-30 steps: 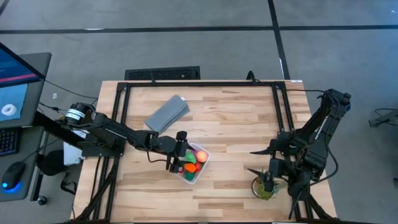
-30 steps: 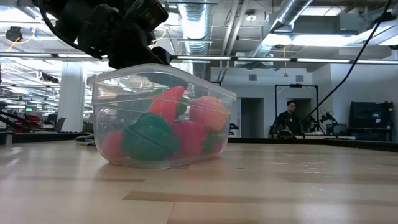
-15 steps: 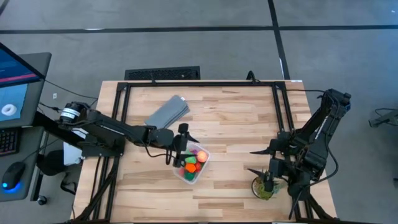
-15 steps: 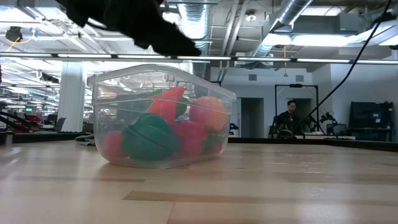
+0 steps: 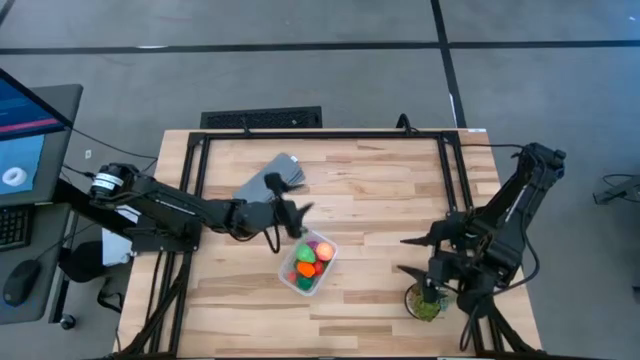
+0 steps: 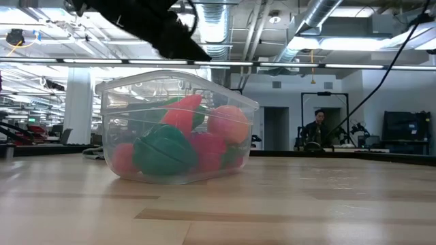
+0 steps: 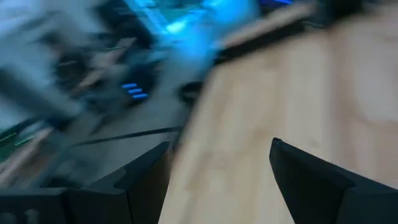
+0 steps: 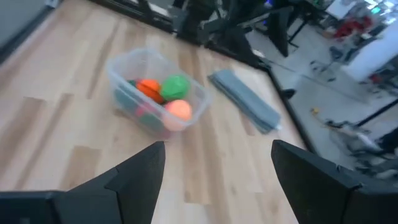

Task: Pick and placing Produce into tupperware
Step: Return to Home Position

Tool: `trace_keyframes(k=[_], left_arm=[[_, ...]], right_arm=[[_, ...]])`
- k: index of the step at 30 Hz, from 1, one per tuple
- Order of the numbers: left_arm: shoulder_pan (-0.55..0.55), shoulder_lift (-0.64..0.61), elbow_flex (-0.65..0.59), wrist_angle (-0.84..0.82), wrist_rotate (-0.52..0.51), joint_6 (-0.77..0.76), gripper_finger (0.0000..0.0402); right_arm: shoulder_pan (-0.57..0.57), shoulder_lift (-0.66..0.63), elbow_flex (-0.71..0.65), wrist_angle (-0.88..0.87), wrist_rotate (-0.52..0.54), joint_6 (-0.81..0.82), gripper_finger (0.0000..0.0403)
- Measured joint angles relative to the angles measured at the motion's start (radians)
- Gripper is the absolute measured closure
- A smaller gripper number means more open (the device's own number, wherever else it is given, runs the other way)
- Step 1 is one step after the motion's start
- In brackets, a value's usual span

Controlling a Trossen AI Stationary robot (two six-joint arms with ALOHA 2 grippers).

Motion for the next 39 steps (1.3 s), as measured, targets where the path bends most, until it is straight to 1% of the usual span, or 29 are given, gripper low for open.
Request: trace_keyframes(k=[3, 4, 5, 6, 8, 12, 13, 15, 17, 20, 25, 28, 30, 32, 33, 34, 35, 37, 38, 39], left_arm=[[0.0, -0.016, 0.0, 0.088, -0.17, -0.053, 0.014], [0.001, -0.026, 0.0, 0.116, -0.202, -0.074, 0.014], [0.006, -0.044, 0.0, 0.12, -0.213, -0.078, 0.014], [0.013, -0.064, 0.0, 0.121, -0.198, -0.077, 0.014], [0.025, -0.121, 0.0, 0.091, -0.086, -0.077, 0.014], [0.069, -0.247, 0.0, 0.01, 0.255, -0.077, 0.014], [0.081, -0.278, 0.0, -0.015, 0.312, -0.079, 0.014], [0.105, -0.334, 0.0, -0.045, 0.38, -0.089, 0.014], [0.121, -0.379, -0.009, -0.061, 0.407, -0.095, 0.014], [0.136, -0.446, -0.056, -0.046, 0.433, -0.099, 0.014], [0.155, -0.573, -0.195, 0.063, 0.456, -0.118, 0.014], [0.168, -0.648, -0.285, 0.151, 0.465, -0.145, 0.014], [0.181, -0.698, -0.327, 0.165, 0.467, -0.176, 0.014], [0.193, -0.738, -0.348, 0.155, 0.469, -0.207, 0.014], [0.197, -0.759, -0.358, 0.144, 0.473, -0.217, 0.014], [0.2, -0.777, -0.365, 0.132, 0.484, -0.225, 0.014], [0.203, -0.791, -0.369, 0.129, 0.504, -0.233, 0.014], [0.207, -0.818, -0.377, 0.12, 0.541, -0.245, 0.014], [0.208, -0.831, -0.377, 0.11, 0.555, -0.252, 0.014], [0.209, -0.846, -0.377, 0.086, 0.561, -0.259, 0.014]], right_arm=[[-0.023, -0.013, 0.0, 0.001, 0.028, -0.02, 0.0086], [-0.03, -0.019, 0.0, 0.002, 0.043, -0.012, 0.0086], [-0.037, -0.029, 0.0, 0.002, 0.061, 0.0, 0.0086], [-0.045, -0.04, 0.0, 0.001, 0.076, 0.007, 0.0086], [-0.062, -0.065, 0.0, -0.001, 0.091, -0.005, 0.0086], [-0.097, -0.124, 0.0, 0.004, 0.094, -0.058, 0.0086], [-0.105, -0.14, 0.0, 0.006, 0.094, -0.067, 0.0086], [-0.121, -0.17, 0.0, 0.01, 0.094, -0.084, 0.0086], [-0.135, -0.202, 0.0, 0.011, 0.094, -0.097, 0.0086], [-0.149, -0.251, 0.0, 0.016, 0.093, -0.11, 0.0086], [-0.172, -0.36, 0.0, 0.047, 0.094, -0.118, 0.0086], [-0.206, -0.432, 0.0, 0.076, 0.091, -0.119, 0.0086], [-0.239, -0.471, 0.0, 0.101, 0.068, -0.118, 0.0086], [-0.288, -0.498, -0.008, 0.159, -0.001, -0.147, 0.0086], [-0.319, -0.513, -0.025, 0.222, -0.064, -0.195, 0.0086], [-0.354, -0.526, -0.051, 0.307, -0.158, -0.267, 0.0086], [-0.396, -0.538, -0.083, 0.403, -0.285, -0.349, 0.0086], [-0.489, -0.56, -0.144, 0.566, -0.591, -0.484, 0.0086], [-0.541, -0.569, -0.17, 0.608, -0.701, -0.513, 0.0086], [-0.592, -0.577, -0.189, 0.631, -0.771, -0.519, 0.0086]])
